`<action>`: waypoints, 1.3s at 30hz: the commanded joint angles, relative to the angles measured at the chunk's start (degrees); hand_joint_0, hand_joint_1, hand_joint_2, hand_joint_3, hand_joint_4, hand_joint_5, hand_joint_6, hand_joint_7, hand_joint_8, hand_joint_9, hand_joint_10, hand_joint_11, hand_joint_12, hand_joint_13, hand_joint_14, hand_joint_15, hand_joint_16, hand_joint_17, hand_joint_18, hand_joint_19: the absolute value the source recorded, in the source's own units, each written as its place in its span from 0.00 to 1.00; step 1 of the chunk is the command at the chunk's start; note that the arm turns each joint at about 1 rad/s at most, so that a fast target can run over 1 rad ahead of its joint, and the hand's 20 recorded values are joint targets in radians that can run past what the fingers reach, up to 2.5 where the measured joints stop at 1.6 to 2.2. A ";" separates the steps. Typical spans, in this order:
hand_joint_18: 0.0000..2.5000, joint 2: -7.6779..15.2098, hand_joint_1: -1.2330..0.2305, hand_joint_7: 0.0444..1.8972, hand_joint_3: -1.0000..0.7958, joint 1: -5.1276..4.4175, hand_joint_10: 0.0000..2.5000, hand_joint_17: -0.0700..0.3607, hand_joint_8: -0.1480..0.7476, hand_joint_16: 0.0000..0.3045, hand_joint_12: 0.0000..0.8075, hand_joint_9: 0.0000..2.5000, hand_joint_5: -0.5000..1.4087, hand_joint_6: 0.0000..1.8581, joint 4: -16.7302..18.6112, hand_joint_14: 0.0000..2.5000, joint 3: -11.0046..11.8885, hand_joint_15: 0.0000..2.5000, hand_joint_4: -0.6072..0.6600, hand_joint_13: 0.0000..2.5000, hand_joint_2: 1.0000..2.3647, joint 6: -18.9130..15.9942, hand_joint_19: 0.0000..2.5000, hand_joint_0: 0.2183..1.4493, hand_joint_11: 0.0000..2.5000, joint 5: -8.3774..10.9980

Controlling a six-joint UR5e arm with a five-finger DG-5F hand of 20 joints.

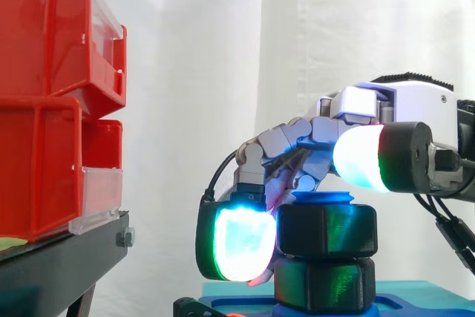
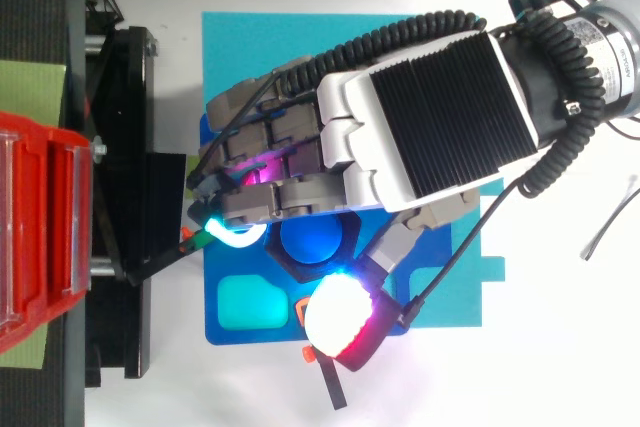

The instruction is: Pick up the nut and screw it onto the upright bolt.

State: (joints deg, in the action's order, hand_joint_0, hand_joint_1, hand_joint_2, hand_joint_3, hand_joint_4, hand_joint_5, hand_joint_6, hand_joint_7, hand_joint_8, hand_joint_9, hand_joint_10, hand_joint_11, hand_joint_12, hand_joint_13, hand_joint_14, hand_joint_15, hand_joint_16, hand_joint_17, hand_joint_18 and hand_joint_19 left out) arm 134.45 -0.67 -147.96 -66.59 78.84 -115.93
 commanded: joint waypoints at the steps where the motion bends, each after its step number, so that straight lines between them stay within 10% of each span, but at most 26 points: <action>1: 0.21 -0.06 0.78 0.57 0.28 -0.03 0.00 0.32 0.45 0.10 0.31 0.42 0.25 0.27 -0.05 0.00 -0.03 0.00 0.66 0.29 0.00 0.00 0.07 0.25 0.00 0.01; 24: 0.23 0.03 0.75 0.80 0.28 2.43 0.00 0.30 0.48 0.08 0.29 0.46 0.27 0.27 0.74 0.00 -0.03 0.00 0.61 0.32 0.00 -0.18 0.05 0.26 0.00 -1.75; 39: 0.28 -0.06 0.72 0.59 0.28 4.10 0.00 0.27 0.47 0.07 0.24 0.56 0.28 0.37 0.74 0.00 0.06 0.00 0.56 0.37 0.00 -0.18 0.07 0.27 0.01 -3.86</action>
State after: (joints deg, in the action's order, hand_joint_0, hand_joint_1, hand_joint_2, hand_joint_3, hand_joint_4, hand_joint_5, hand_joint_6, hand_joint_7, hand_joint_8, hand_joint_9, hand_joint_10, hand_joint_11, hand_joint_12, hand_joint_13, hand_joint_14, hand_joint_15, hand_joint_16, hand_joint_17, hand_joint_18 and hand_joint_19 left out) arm 134.41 3.13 -147.24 -66.56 78.66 -119.34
